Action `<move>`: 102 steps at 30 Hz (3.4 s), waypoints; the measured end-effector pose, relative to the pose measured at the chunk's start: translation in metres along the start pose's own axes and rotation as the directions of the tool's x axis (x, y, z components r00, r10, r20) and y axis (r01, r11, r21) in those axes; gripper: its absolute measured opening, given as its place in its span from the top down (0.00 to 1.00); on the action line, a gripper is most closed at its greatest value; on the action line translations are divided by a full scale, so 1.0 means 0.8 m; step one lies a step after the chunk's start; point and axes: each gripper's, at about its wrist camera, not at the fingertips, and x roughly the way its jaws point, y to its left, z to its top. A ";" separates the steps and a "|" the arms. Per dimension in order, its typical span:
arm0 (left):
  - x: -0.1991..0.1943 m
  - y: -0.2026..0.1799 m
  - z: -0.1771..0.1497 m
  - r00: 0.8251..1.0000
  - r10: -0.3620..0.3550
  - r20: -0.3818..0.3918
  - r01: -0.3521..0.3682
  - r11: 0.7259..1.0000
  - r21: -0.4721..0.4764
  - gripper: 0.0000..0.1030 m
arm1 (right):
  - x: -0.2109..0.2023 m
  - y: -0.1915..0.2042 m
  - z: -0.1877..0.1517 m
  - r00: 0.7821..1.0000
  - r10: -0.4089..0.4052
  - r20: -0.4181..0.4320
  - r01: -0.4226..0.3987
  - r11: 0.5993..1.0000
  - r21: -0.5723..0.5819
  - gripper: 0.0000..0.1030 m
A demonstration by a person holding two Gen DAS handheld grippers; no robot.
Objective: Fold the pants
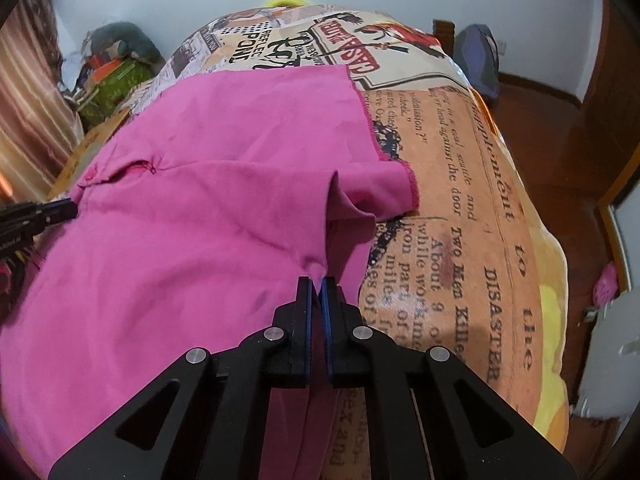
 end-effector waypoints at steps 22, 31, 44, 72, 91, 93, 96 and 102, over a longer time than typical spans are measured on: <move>0.060 0.039 0.061 0.999 -0.027 -0.020 0.025 0.995 -0.094 0.60 | 0.060 -0.033 0.093 1.000 -0.005 0.017 0.004 1.000 0.015 0.63; 0.061 0.015 0.064 0.999 0.035 0.015 -0.036 0.999 0.016 0.91 | 0.072 -0.005 0.088 0.995 -0.097 0.039 0.102 0.983 -0.155 0.91; 0.071 0.030 0.071 0.997 0.078 0.011 -0.078 0.996 0.031 0.88 | 0.076 -0.009 0.091 0.995 -0.103 0.003 0.103 0.984 -0.148 0.92; 0.122 0.134 0.154 0.999 0.032 -0.003 -0.032 0.991 -0.126 0.52 | 0.090 -0.009 0.222 0.992 -0.052 0.112 0.067 0.989 -0.135 0.57; 0.155 0.112 0.155 1.000 -0.005 -0.021 0.004 0.999 -0.041 0.89 | 0.161 -0.012 0.241 0.997 -0.065 0.040 0.071 0.982 -0.176 0.94; 0.150 0.108 0.155 1.000 0.023 -0.013 -0.023 0.999 -0.023 0.92 | 0.158 -0.011 0.242 0.996 -0.069 0.052 0.077 0.982 -0.174 0.95; 0.139 0.103 0.160 0.998 0.066 0.004 -0.066 0.998 0.003 0.95 | 0.142 -0.011 0.247 0.993 -0.073 0.095 0.088 0.982 -0.164 0.96; 0.095 0.101 0.192 0.990 0.103 0.092 -0.105 0.994 0.021 0.95 | 0.093 -0.007 0.278 0.976 -0.080 0.203 0.110 0.984 -0.141 0.96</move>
